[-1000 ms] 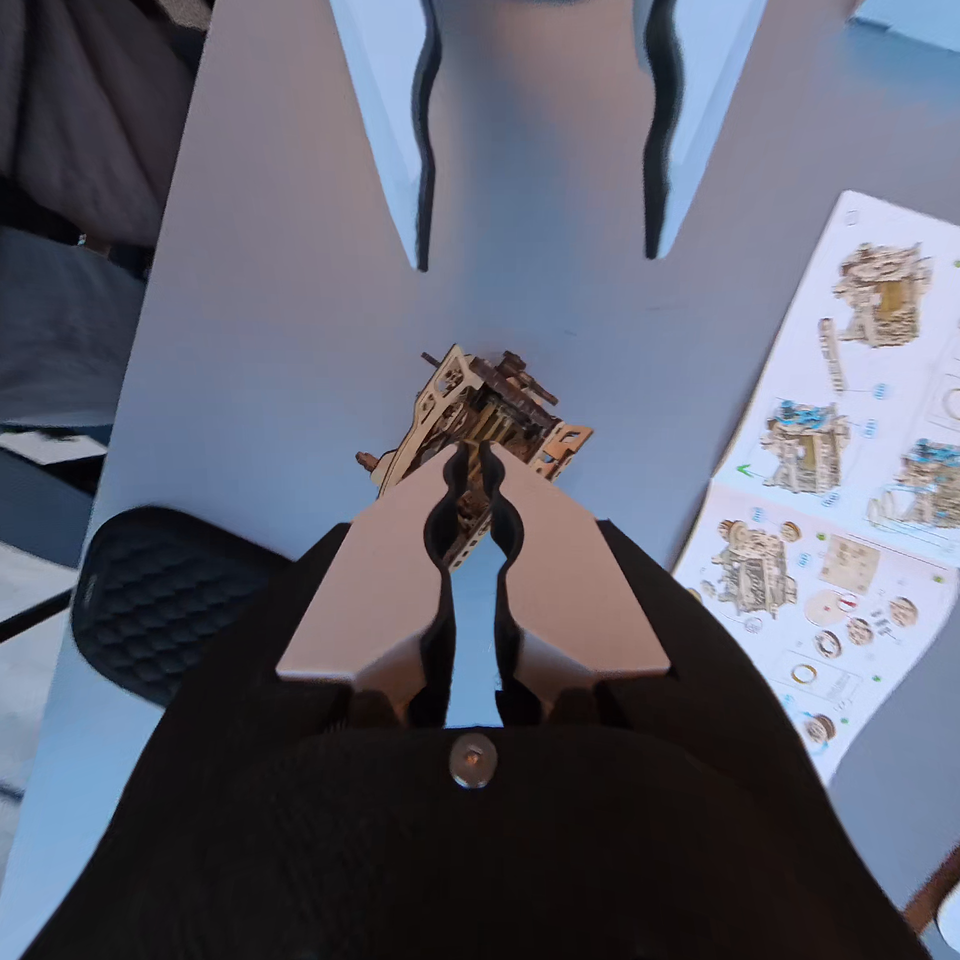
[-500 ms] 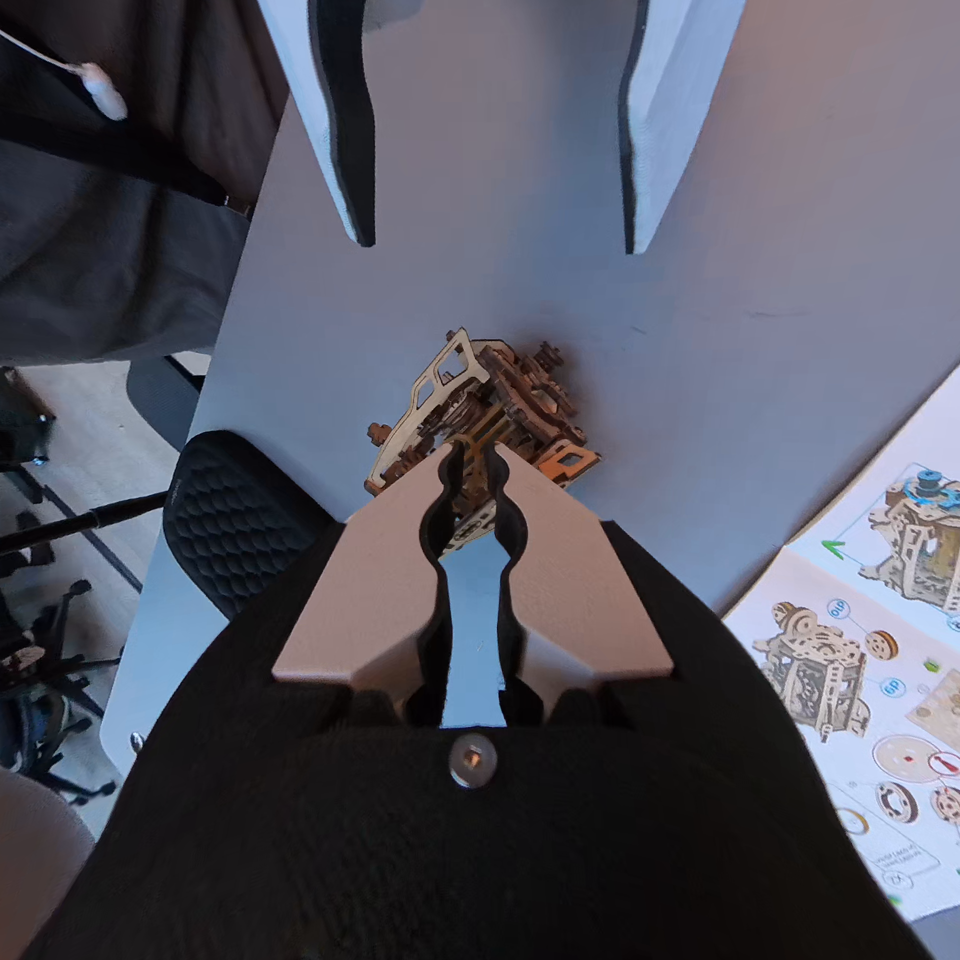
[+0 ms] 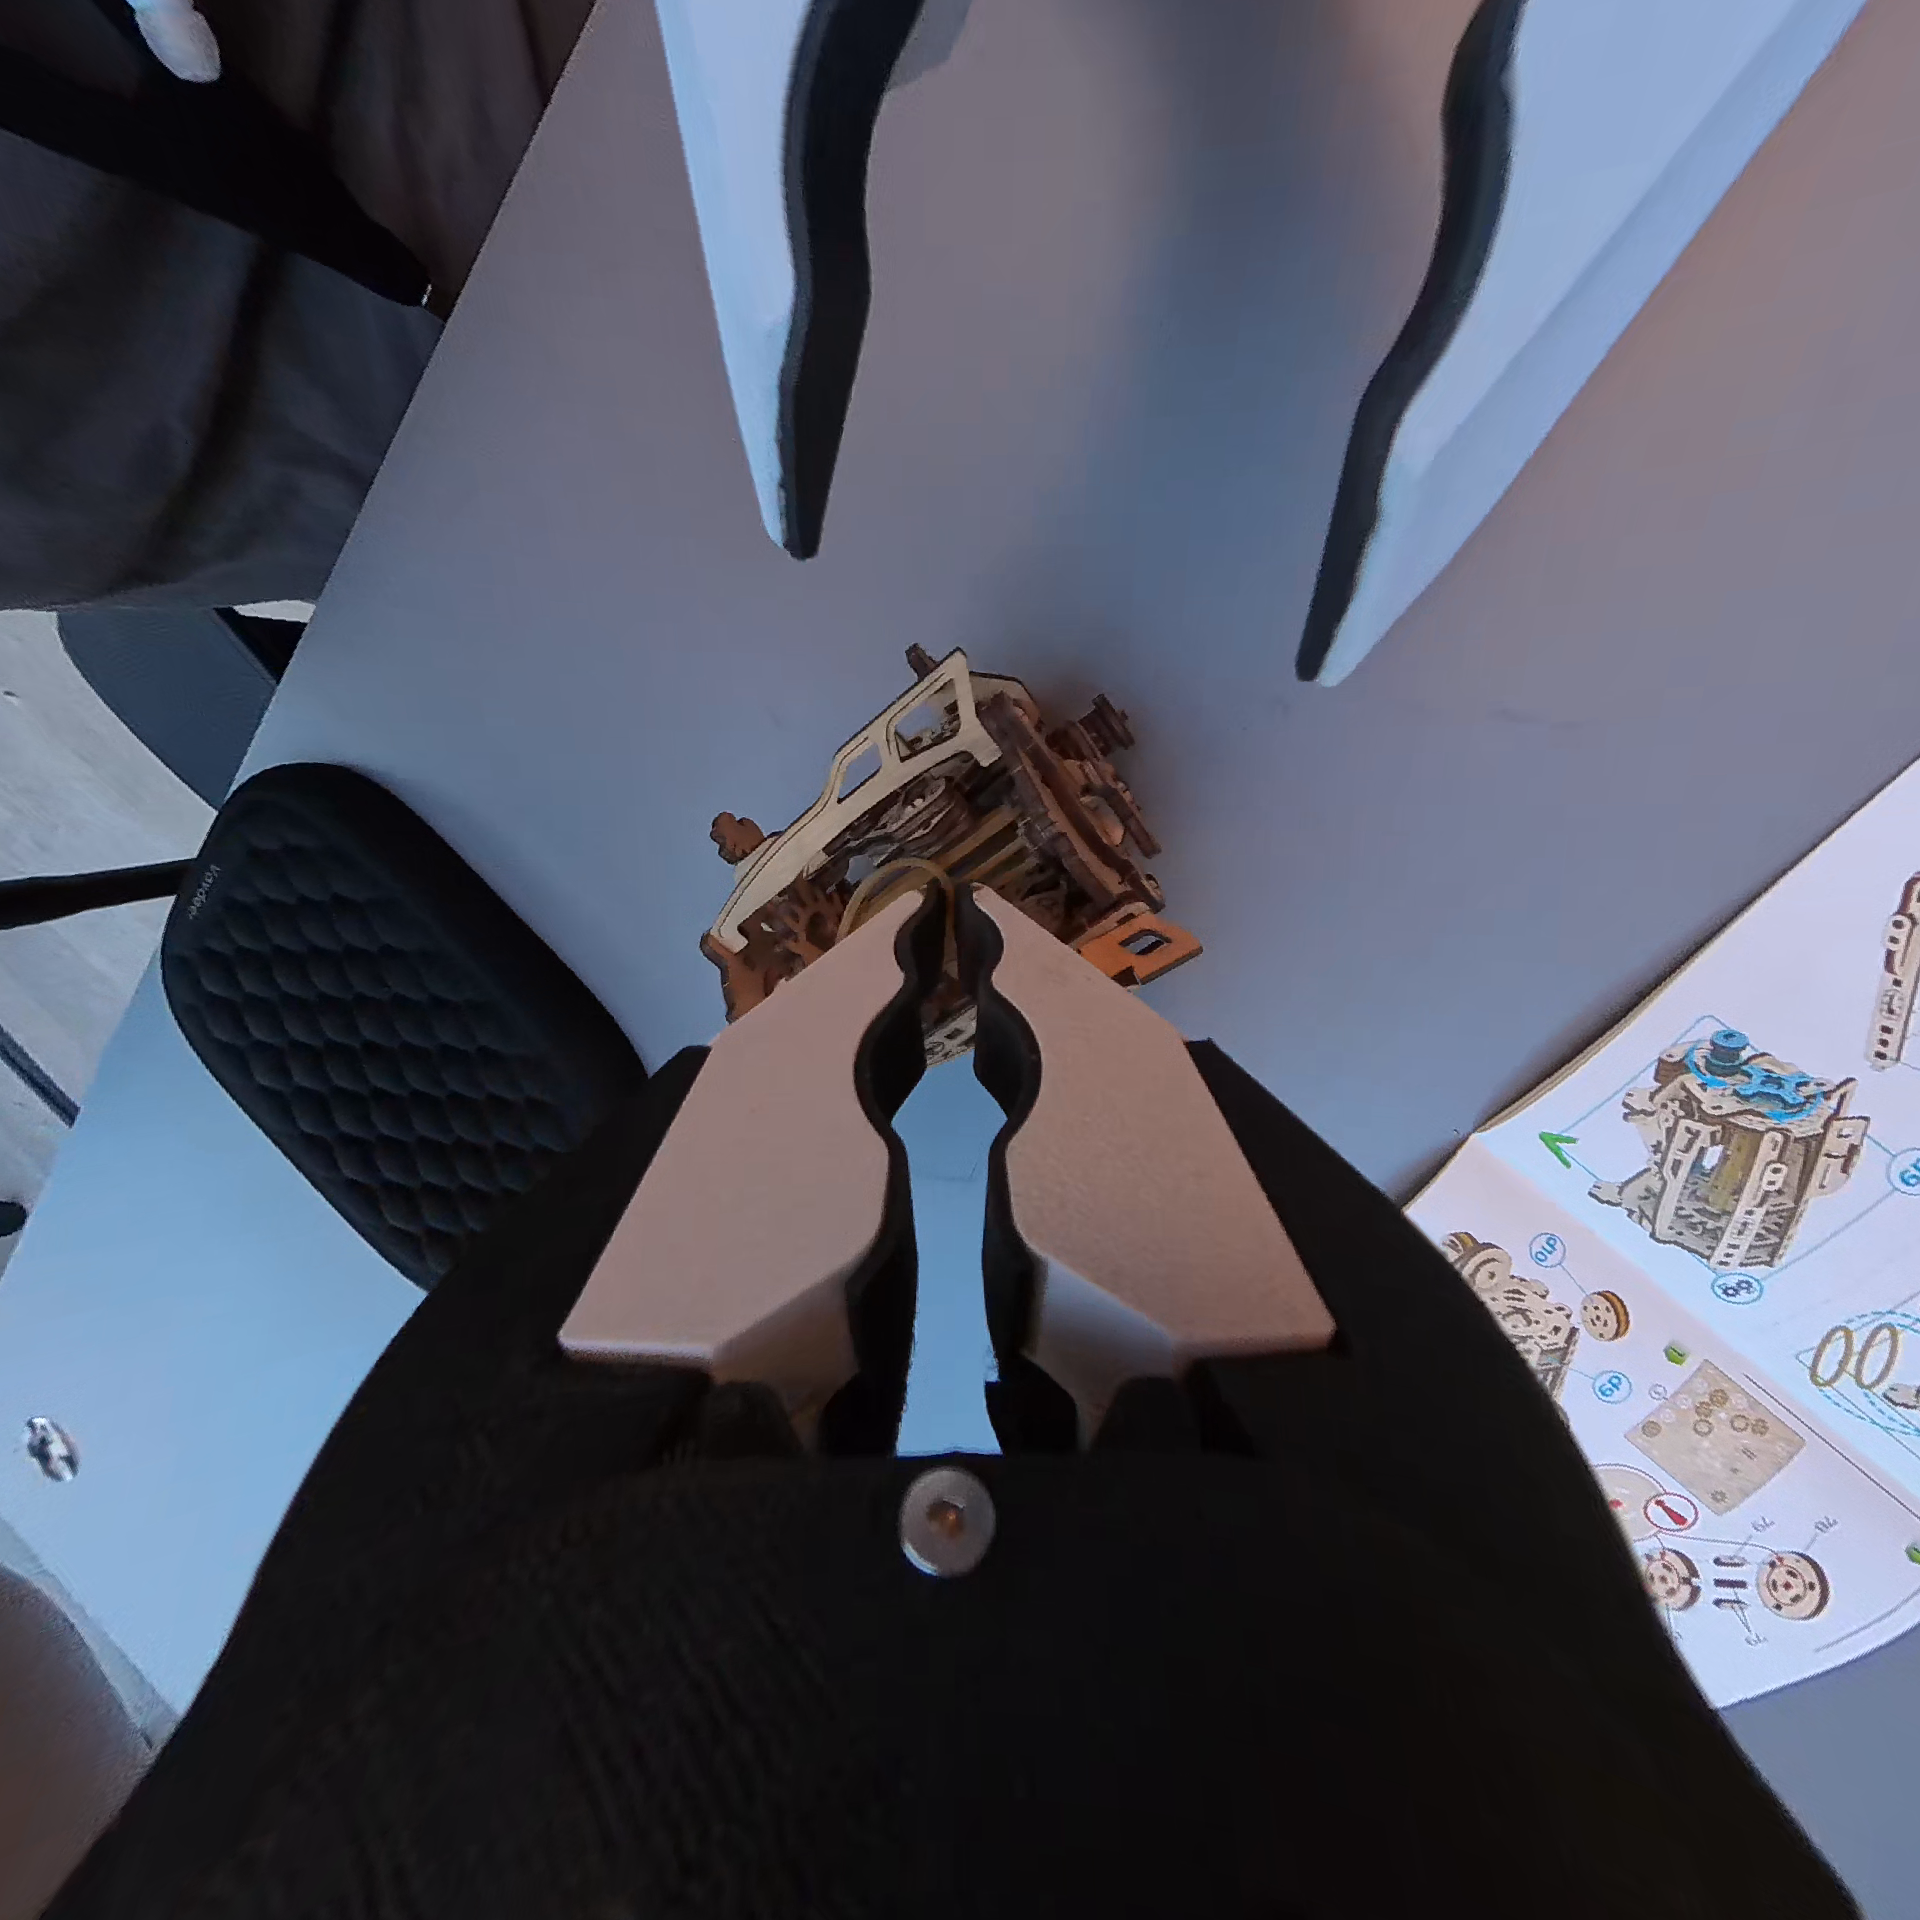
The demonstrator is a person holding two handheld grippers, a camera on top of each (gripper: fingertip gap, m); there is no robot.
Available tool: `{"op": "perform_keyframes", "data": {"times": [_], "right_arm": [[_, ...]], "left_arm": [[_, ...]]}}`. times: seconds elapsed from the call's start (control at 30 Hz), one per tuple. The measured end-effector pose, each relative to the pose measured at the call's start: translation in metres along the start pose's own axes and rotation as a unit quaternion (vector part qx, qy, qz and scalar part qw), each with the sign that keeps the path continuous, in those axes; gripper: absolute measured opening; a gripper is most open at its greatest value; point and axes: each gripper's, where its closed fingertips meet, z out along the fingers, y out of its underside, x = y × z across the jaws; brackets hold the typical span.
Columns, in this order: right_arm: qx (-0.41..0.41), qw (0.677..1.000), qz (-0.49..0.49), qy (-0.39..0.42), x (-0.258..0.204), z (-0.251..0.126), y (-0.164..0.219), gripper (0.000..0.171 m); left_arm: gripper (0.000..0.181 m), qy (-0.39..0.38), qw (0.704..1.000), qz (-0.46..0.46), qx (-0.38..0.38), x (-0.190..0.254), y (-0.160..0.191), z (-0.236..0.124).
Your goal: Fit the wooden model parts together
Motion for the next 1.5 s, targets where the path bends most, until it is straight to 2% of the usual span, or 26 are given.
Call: {"op": "perform_keyframes", "data": {"times": [0.03, 0.13, 0.3, 0.43, 0.63, 0.87, 1.1, 1.3, 1.5], "right_arm": [[0.003, 1.000, -0.002, 0.005, 0.000, 0.000, -0.001, 0.000], [0.023, 0.999, -0.015, 0.031, 0.001, -0.002, -0.003, 0.000], [0.063, 0.995, -0.020, 0.081, 0.002, -0.005, -0.001, 0.000], [0.103, 0.987, -0.025, 0.124, 0.003, -0.007, -0.003, 0.000], [0.135, 0.971, -0.048, 0.189, 0.003, -0.011, -0.005, 0.000], [0.154, 0.961, -0.063, 0.223, 0.001, -0.016, -0.004, 0.000], [0.166, 0.953, -0.075, 0.243, 0.001, -0.018, -0.005, 0.000], [0.176, 0.947, -0.082, 0.257, 0.001, -0.017, -0.005, 0.000], [0.190, 0.934, -0.091, 0.290, 0.001, -0.020, -0.005, 0.000]], "left_arm": [[0.056, 0.003, 1.000, -0.015, -0.004, 0.000, 0.001, 0.002], [0.052, 0.004, 0.999, -0.045, -0.018, -0.005, 0.006, 0.008], [0.044, 0.006, 0.999, -0.043, -0.026, -0.003, 0.000, 0.016], [0.024, 0.004, 0.998, -0.049, -0.039, -0.002, -0.005, 0.019], [0.021, 0.008, 0.995, -0.068, -0.073, 0.005, -0.005, 0.028], [0.020, -0.016, 0.991, -0.060, -0.117, 0.002, 0.000, 0.036], [0.015, 0.006, 0.983, -0.085, -0.165, 0.002, 0.007, 0.044], [0.015, 0.016, 0.975, -0.058, -0.213, -0.002, 0.013, 0.050], [0.014, 0.050, 0.970, -0.069, -0.229, 0.001, 0.013, 0.055]]}}
